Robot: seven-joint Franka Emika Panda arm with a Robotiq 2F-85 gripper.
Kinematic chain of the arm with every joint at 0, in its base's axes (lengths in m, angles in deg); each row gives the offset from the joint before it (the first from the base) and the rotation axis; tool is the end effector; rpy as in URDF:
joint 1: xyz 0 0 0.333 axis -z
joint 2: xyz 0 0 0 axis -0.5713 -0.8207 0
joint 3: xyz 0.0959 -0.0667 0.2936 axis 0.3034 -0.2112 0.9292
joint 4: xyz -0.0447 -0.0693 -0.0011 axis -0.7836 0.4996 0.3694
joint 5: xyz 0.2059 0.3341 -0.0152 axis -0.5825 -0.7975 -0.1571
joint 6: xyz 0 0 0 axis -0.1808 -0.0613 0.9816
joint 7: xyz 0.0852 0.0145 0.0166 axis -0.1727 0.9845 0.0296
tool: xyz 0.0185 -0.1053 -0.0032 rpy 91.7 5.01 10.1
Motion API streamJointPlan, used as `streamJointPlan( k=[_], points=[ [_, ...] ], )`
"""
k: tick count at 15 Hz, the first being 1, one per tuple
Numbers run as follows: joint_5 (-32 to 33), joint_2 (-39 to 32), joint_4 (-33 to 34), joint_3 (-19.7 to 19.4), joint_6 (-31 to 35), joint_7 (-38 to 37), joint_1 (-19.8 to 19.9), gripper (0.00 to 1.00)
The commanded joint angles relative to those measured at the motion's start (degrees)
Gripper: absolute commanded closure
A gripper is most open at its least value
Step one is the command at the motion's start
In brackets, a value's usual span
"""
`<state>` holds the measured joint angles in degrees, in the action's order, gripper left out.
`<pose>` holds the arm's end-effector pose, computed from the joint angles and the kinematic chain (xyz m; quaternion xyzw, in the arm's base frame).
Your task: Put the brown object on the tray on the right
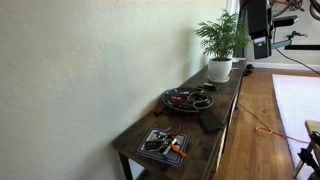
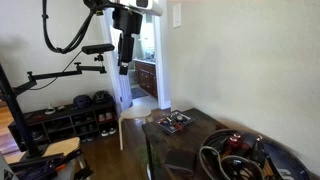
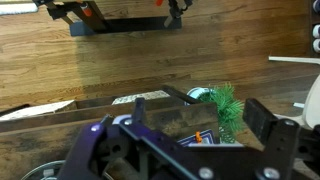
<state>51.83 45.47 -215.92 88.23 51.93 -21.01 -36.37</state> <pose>0.3983 0.0296 0.4723 -0.9893 0.0500 0.1146 0.0752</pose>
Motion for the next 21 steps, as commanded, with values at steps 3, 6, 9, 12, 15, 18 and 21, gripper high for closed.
streamJointPlan(
  k=[3, 6, 9, 12, 15, 18, 21],
  points=[
    [-0.1, 0.0, 0.1, 0.3, -0.1, 0.1, 0.4, 0.00],
    [-0.1, 0.0, 0.1, 0.3, -0.1, 0.1, 0.4, 0.00],
    [1.5, -0.4, -0.4, 0.8, 1.8, 0.1, 0.5, 0.00],
    [5.5, -2.5, -0.2, 1.1, 5.5, 2.5, 0.7, 0.00],
    [9.7, -5.8, 0.6, 0.8, 10.5, 3.9, 1.0, 0.00],
    [12.9, -9.9, 1.5, 0.5, 16.2, 4.6, 1.2, 0.00],
    [14.4, -13.5, 3.2, 0.3, 20.0, 5.4, 1.2, 0.00]
  ],
)
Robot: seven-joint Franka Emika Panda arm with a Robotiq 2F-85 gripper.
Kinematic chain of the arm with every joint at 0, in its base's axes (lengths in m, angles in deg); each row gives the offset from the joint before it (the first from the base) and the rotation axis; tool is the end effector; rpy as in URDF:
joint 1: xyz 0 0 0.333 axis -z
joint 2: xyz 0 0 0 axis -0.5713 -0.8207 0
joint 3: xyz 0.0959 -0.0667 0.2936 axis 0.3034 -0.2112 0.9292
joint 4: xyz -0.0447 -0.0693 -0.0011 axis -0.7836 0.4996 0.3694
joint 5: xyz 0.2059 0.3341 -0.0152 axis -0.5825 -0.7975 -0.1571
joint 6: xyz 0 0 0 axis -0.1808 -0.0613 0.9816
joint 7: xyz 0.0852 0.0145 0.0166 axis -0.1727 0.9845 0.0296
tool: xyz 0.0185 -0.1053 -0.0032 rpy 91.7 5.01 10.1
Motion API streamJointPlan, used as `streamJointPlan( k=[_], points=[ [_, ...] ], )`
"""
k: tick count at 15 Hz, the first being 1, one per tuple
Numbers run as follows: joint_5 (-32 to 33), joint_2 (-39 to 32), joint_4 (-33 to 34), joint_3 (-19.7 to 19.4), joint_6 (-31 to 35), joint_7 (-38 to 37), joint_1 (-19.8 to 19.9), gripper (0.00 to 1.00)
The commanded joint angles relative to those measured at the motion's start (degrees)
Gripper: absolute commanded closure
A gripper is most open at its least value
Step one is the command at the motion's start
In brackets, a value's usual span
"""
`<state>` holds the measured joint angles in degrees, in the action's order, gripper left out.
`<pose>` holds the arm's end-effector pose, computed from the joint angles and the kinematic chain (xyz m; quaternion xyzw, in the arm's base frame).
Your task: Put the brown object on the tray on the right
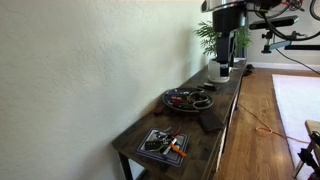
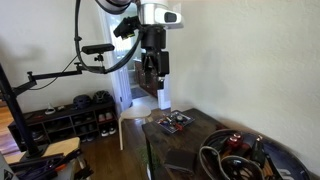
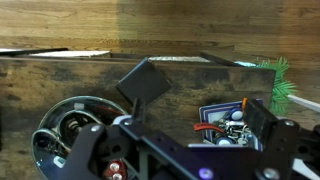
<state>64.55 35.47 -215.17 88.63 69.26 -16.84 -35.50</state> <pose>0.4572 0.0089 0.4237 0.9988 0.0156 -0.0394 0.0242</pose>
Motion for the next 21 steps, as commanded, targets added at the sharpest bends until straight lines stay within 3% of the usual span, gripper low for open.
streamJointPlan(
  k=[1, 10, 17, 21],
  points=[
    [0.4, -1.2, 0.6, 0.0, 1.1, 0.2, 0.1, 0.00],
    [0.0, -4.2, 2.5, -0.3, 2.5, 1.6, 0.0, 0.00],
    [1.6, -13.0, 6.1, -1.9, 13.3, 6.8, 1.0, 0.00],
    [1.4, -19.5, 10.9, -2.2, 15.6, 13.3, 1.5, 0.00]
  ],
)
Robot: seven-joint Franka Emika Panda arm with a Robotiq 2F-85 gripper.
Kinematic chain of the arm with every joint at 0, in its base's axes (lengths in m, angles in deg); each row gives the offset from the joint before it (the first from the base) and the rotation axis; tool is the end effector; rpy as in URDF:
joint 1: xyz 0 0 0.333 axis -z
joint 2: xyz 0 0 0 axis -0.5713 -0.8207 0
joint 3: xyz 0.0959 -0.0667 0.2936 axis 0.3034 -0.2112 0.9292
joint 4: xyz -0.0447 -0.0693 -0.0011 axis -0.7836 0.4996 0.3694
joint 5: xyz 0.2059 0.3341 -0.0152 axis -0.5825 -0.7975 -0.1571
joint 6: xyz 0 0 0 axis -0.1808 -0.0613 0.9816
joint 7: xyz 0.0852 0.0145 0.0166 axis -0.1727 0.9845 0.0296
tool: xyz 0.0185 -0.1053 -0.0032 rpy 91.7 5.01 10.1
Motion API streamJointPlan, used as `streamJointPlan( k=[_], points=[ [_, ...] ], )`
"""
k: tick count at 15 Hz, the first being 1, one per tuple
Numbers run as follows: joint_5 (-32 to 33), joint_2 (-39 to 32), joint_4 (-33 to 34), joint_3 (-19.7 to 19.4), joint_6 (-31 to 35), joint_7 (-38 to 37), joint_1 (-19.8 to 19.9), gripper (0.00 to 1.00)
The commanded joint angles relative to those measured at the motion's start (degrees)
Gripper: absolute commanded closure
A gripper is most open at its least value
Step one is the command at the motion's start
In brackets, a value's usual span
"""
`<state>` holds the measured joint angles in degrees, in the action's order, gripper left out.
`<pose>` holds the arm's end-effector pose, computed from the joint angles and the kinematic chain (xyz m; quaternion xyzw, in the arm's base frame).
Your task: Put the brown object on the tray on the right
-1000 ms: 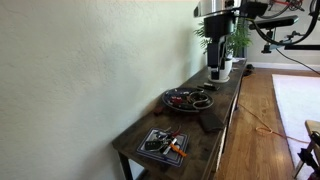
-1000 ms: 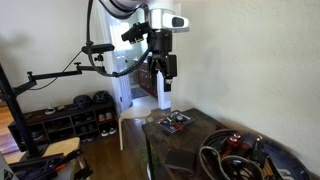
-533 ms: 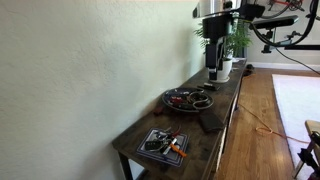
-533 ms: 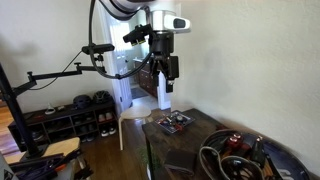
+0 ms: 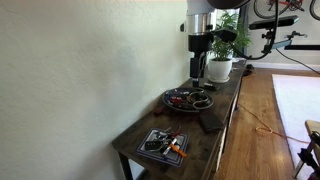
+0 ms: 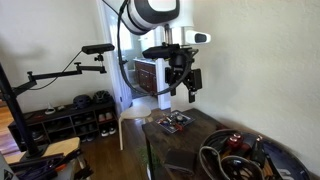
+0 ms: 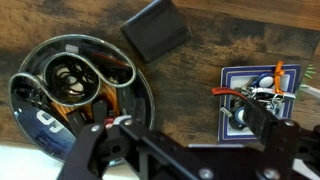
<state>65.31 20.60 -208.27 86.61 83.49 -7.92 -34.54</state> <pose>0.5321 -0.0157 0.3702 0.9967 0.0757 0.0126 0.0256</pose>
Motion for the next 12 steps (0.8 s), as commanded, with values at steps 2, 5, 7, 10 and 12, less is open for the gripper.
streamJointPlan(
  k=[2, 5, 7, 10, 12],
  points=[
    [0.6, -7.6, 6.6, 0.1, 1.7, 7.3, 0.8, 0.00],
    [0.9, -11.2, 9.5, 0.8, 4.0, 11.8, 1.0, 0.00],
    [0.8, -13.1, 11.0, 1.3, 6.3, 14.4, 1.1, 0.00],
    [0.3, -13.3, 11.0, 1.8, 6.3, 14.6, 1.2, 0.00],
    [0.3, -14.0, 11.5, 2.0, 6.6, 14.9, 1.2, 0.00]
  ],
)
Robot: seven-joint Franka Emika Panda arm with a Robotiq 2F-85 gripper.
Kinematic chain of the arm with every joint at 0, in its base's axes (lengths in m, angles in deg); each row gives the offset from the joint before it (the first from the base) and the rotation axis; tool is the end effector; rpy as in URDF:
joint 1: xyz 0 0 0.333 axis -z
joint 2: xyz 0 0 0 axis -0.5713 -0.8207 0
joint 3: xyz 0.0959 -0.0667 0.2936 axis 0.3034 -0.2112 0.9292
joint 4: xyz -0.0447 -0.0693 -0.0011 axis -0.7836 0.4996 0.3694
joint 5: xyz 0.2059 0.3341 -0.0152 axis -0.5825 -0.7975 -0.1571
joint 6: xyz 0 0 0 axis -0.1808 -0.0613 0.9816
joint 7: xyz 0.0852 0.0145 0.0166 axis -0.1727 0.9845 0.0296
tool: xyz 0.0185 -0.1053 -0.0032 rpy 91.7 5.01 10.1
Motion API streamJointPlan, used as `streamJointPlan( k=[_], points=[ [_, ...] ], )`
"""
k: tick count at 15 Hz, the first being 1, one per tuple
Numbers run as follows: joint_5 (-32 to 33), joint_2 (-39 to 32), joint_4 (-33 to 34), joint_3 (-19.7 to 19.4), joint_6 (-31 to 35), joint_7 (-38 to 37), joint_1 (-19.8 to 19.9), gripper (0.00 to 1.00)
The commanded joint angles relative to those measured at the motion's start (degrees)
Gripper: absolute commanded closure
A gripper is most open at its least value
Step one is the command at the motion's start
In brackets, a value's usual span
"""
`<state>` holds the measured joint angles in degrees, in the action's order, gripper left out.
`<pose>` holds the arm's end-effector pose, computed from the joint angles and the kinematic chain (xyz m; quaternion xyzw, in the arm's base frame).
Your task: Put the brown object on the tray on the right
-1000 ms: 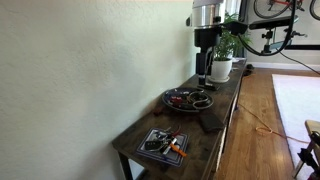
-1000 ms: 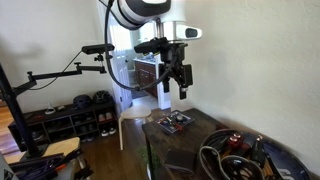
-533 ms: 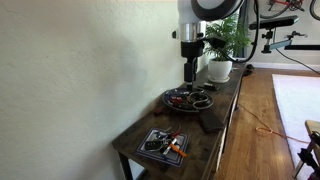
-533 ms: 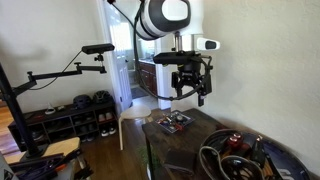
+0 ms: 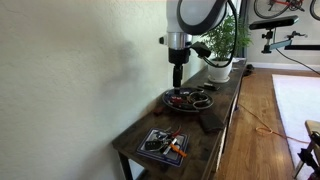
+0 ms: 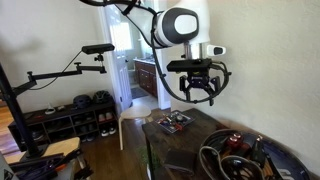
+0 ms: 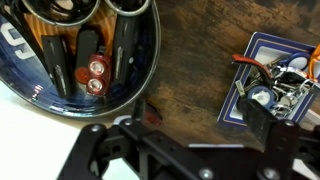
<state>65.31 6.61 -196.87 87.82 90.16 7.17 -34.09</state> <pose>0.6046 -0.0086 0.3305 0.9753 0.2141 0.0445 0.0326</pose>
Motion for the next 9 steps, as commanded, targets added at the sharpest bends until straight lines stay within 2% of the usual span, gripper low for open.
streamJointPlan(
  k=[1, 5, 9],
  points=[
    [0.3, 0.0, 0.1, 0.8, -0.1, -0.2, 0.7, 0.00],
    [0.3, 0.0, 0.1, 0.8, -0.1, -0.2, 0.8, 0.00],
    [0.9, -3.2, 2.0, 0.7, 2.5, 0.7, 1.0, 0.00]
  ],
)
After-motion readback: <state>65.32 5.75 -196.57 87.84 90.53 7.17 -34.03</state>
